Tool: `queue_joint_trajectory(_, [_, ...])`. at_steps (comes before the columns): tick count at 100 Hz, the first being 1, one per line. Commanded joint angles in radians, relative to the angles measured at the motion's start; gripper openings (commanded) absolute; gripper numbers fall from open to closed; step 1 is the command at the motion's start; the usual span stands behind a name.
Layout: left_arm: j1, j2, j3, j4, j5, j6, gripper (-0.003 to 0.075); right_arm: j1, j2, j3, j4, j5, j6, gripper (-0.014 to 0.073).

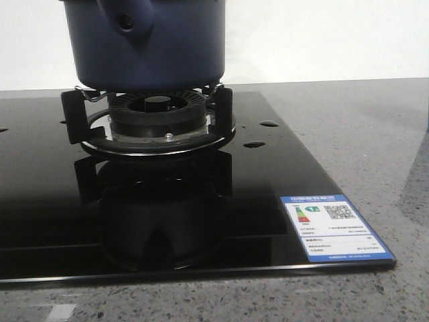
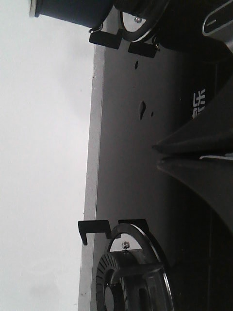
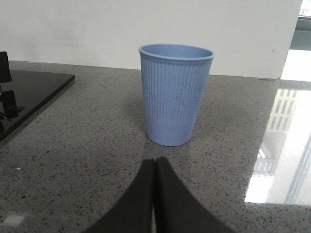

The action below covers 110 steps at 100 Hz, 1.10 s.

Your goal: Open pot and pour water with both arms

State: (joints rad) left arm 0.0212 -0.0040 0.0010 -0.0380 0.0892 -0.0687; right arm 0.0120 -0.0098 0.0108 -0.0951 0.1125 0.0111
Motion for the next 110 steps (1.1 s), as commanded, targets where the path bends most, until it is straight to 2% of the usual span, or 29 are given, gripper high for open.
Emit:
queue_joint_trajectory(1, [-0.007,-0.029,0.009,-0.007,-0.075,-0.010,-0.0020,-0.006,-0.019,0.024,-0.010,-0.077,-0.001,-0.0050])
queue_joint_trajectory(103, [-0.007,-0.029,0.009,-0.007,-0.080,-0.010,-0.0020,-0.006,-0.019,0.024,-0.010,-0.086,-0.001,-0.0050])
queue_joint_trajectory(110, [-0.007,-0.029,0.009,-0.007,-0.089,-0.010,-0.0020,-0.006,-0.019,0.024,0.022,-0.086,-0.001,-0.0050])
